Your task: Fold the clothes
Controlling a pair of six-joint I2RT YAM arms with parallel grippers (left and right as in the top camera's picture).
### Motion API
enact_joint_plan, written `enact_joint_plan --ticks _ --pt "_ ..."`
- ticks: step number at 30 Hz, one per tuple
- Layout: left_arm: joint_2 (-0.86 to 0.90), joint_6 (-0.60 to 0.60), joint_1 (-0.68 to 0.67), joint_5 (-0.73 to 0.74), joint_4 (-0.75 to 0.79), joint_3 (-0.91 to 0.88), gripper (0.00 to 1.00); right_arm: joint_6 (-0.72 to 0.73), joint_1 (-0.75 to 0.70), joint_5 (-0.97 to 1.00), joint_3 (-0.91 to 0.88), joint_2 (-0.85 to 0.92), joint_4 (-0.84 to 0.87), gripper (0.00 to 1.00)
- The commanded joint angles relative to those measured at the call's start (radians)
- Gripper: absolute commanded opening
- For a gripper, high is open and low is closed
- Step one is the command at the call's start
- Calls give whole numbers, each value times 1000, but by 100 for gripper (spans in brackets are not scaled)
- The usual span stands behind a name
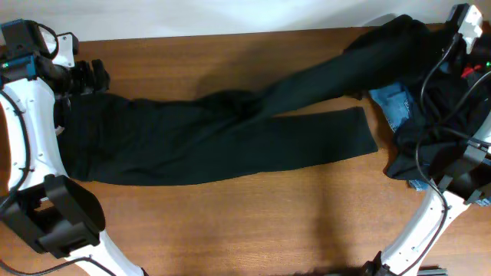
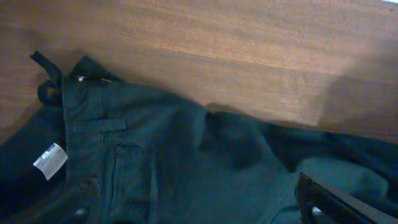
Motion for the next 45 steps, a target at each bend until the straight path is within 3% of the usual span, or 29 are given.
enact_joint_plan --ticks 1,9,13,16,21,24,32,35,40,41,45 --pt "-23 16 3 15 19 14 99 16 -20 -32 19 -48 9 99" --pt "-23 15 3 15 26 14 99 50 -20 -105 19 -48 27 99" --pt "-23 15 3 15 27 14 99 220 -12 -151 19 -48 30 99" --pt "-23 15 3 15 30 14 100 441 26 -89 19 -48 58 98" --pt "-23 12 3 16 29 14 99 1152 163 402 19 -48 192 99" --pt "-23 12 3 15 22 14 99 1226 279 555 19 -48 185 99" --pt "-23 12 3 16 4 14 99 1731 552 1172 18 -26 287 99" --pt "-23 12 3 15 -5 14 99 1872 608 1294 18 -18 298 99" --pt "-23 12 3 15 -18 14 99 1994 620 1094 15 4 289 99" --pt "-23 12 3 15 -18 14 100 1994 620 1001 13 7 252 99" --pt "-23 12 3 15 -17 14 99 1876 622 966 12 13 158 99"
